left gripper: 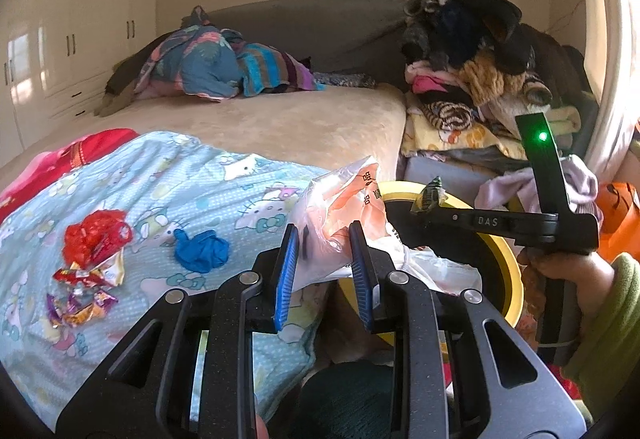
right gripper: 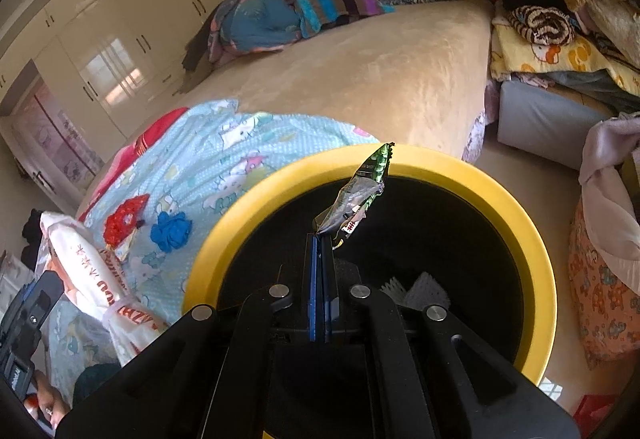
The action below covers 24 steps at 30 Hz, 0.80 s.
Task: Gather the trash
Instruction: 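Open the right gripper over the yellow bin while the left gripper drops the white bag in, then move both open grippers back over the red wrapper and blue glove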
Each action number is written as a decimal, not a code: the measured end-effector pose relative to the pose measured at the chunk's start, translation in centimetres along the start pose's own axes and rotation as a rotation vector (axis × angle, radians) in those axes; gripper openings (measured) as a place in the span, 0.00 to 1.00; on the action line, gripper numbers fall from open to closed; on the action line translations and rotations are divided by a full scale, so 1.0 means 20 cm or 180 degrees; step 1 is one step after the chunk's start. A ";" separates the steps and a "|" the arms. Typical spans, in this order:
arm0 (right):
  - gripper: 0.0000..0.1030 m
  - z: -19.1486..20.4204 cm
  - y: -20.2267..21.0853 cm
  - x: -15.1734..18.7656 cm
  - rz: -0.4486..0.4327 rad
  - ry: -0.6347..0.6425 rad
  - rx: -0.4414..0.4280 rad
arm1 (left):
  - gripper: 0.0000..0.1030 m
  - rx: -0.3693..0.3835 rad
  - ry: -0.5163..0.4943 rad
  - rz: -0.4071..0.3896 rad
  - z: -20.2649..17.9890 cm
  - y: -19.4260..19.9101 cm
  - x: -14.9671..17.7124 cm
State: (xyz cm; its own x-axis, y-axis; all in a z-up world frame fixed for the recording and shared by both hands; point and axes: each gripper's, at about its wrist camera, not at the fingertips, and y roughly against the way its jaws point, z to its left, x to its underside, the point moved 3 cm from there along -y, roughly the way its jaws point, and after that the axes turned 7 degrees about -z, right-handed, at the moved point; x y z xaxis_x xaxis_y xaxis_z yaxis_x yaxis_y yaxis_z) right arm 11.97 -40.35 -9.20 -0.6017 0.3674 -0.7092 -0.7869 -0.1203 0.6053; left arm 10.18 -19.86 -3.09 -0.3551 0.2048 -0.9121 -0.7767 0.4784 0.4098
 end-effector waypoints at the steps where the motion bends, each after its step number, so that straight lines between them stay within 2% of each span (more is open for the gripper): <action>1: 0.03 -0.01 0.00 0.00 0.0020 0.0003 0.0012 | 0.20 0.0009 -0.0019 0.0007 -0.01 -0.01 0.00; 10: 0.03 -0.07 -0.03 0.02 0.0137 -0.0079 0.0032 | 0.21 0.0087 -0.0098 0.0188 -0.10 -0.14 0.05; 13: 0.03 -0.09 -0.05 0.02 0.0202 -0.0159 0.0024 | 0.26 0.0150 -0.0085 0.0217 -0.13 -0.16 0.06; 14: 0.05 -0.10 -0.05 0.03 0.0218 -0.0192 0.0037 | 0.35 0.0200 -0.0057 0.0202 -0.13 -0.16 0.06; 15: 0.09 -0.11 -0.05 0.03 0.0218 -0.0219 0.0058 | 0.54 0.0239 -0.0007 0.0157 -0.13 -0.15 0.06; 17: 0.34 -0.13 -0.05 0.02 0.0211 -0.0288 0.0055 | 0.71 0.0266 0.0073 0.0075 -0.11 -0.14 0.05; 19: 0.35 -0.14 -0.04 0.02 0.0201 -0.0286 0.0091 | 0.74 0.0281 0.0147 0.0049 -0.10 -0.12 0.04; 21: 0.38 -0.13 -0.04 0.02 0.0195 -0.0255 0.0109 | 0.88 0.0249 0.0238 0.0005 -0.07 -0.10 0.03; 23: 0.52 -0.11 -0.03 0.01 0.0144 -0.0243 0.0125 | 0.90 0.0238 0.0312 -0.0042 -0.04 -0.08 0.02; 24: 0.54 -0.10 -0.02 0.00 0.0107 -0.0232 0.0123 | 0.90 0.0213 0.0330 -0.0065 -0.03 -0.06 0.02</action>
State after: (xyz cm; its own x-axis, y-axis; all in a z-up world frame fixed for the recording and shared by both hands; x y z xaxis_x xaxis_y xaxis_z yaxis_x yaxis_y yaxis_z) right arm 12.02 -42.04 -10.22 -0.6150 0.4301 -0.6609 -0.7596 -0.0986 0.6428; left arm 10.71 -20.95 -3.94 -0.3941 0.1066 -0.9128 -0.7491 0.5381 0.3863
